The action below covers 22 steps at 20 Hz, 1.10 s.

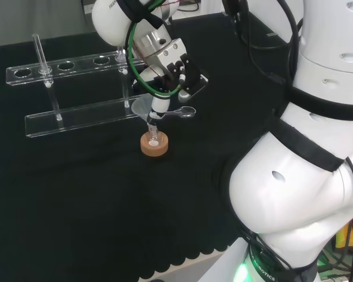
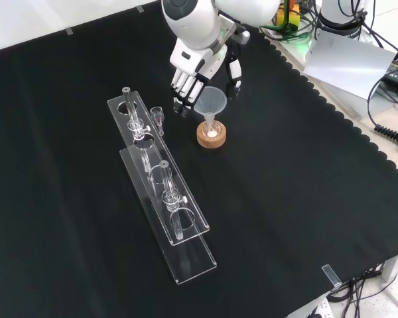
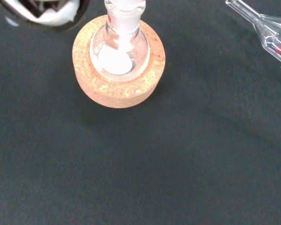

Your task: Remove the funnel from the round-bottom flask.

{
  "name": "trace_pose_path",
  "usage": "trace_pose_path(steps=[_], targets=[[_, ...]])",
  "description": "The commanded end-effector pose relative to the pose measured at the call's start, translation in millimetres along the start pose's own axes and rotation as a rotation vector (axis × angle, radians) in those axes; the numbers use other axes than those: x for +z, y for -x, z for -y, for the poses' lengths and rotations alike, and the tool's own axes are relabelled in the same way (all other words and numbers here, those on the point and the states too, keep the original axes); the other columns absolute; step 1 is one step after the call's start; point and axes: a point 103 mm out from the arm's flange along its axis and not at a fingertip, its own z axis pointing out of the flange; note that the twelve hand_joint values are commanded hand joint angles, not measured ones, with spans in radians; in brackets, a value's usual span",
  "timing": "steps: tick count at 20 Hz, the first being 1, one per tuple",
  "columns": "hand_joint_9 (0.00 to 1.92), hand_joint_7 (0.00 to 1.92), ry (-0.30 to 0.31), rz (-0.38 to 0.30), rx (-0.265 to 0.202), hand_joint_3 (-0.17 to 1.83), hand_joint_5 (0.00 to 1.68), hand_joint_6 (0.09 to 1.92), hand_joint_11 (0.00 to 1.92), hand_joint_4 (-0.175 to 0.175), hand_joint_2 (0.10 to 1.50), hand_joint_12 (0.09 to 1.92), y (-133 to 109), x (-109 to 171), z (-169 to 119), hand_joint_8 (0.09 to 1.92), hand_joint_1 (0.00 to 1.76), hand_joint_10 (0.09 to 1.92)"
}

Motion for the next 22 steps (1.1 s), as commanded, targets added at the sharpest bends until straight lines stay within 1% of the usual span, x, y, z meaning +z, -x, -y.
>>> trace_pose_path(steps=[1, 3, 8, 13, 19, 22], targets=[[0.12, 0.0, 0.013, -0.007, -0.016, 0.54, 0.16, 0.09, 0.37, 0.024, 0.58, 1.49, -2, 2, -3, 0.32, 0.79, 0.86], [0.13, 0.0, 0.03, -0.011, -0.018, 0.54, 0.17, 0.09, 0.37, 0.024, 0.58, 1.49, 0, 1, -1, 0.32, 0.79, 0.86], [0.16, 0.0, 0.032, -0.017, -0.017, 0.56, 0.19, 0.09, 0.39, 0.021, 0.58, 1.48, 3, -1, 3, 0.36, 0.79, 0.85], [0.17, 0.0, -0.004, -0.031, -0.056, 0.56, 0.19, 0.09, 0.39, 0.021, 0.58, 1.48, -3, 3, -3, 0.37, 0.79, 0.85], [0.16, 0.0, -0.031, -0.03, -0.076, 0.56, 0.18, 0.09, 0.39, 0.023, 0.58, 1.47, -9, 2, -12, 0.32, 0.79, 0.83], [0.15, 0.0, -0.062, -0.019, -0.08, 0.56, 0.17, 0.09, 0.39, 0.023, 0.57, 1.47, -11, 0, -16, 0.29, 0.79, 0.83]])
